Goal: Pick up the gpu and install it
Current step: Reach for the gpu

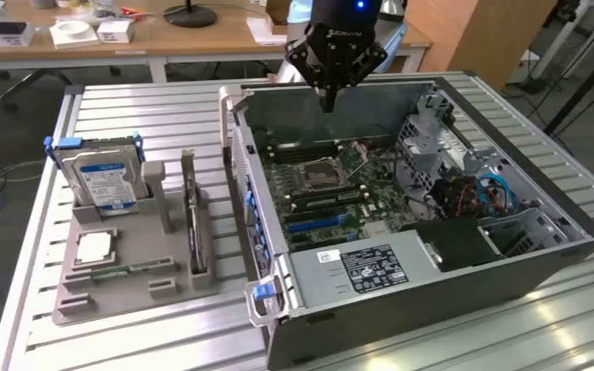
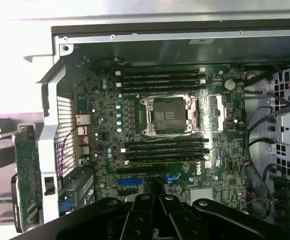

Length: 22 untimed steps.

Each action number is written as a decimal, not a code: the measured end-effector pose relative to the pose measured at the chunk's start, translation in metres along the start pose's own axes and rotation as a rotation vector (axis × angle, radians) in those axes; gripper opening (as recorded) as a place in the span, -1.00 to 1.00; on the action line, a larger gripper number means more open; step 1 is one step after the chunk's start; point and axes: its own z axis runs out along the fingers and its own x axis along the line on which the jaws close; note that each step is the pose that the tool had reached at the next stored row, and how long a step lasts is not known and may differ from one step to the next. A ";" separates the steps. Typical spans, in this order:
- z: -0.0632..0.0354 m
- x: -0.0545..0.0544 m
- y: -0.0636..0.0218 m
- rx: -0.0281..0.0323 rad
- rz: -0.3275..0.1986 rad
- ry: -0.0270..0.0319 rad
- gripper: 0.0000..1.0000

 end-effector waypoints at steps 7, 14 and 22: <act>0.0000 0.000 0.0000 0.0000 0.000 0.0000 -0.80; 0.0001 0.001 -0.0001 -0.0001 0.000 -0.0001 -0.80; 0.0000 0.022 -0.0017 0.0000 0.000 0.0000 -0.80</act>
